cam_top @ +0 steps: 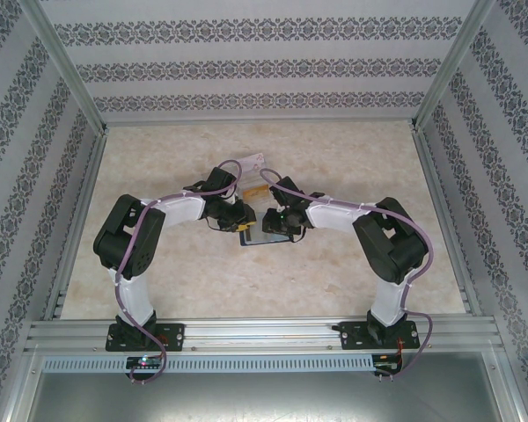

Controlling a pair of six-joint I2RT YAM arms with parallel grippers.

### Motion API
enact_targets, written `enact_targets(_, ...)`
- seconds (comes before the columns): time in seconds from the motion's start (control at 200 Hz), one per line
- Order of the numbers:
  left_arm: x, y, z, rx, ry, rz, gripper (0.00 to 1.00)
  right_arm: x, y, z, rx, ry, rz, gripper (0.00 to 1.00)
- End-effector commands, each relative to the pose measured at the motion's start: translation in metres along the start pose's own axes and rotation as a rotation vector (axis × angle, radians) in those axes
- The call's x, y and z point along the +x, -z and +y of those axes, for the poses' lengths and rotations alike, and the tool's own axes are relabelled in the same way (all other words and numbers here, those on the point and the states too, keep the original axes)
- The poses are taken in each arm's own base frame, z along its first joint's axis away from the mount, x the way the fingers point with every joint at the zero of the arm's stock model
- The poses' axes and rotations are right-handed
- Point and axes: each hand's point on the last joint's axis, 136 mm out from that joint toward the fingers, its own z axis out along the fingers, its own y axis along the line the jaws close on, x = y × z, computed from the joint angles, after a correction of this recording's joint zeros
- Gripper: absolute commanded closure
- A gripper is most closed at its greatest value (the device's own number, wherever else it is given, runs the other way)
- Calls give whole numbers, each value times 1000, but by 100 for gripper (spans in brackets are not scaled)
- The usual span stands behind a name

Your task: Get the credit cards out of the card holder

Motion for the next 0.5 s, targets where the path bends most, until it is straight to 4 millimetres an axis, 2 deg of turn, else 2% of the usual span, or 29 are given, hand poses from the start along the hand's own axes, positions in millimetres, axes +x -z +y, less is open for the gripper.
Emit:
enact_targets(0.0,5,8,-15,24,-53,9,70,44,-24,-60,228,-29,136,68)
enact_targets(0.135,7,7,-15,36,-50,17,70,45,-25,-63,234,-41,142,69)
enact_targets(0.265,10,7,-20,60,-51,32,74,45,-25,-64,234,-47,142,71)
enact_targets(0.495,11,4,-12,30,-41,43,74,44,-25,-63,227,-48,142,71)
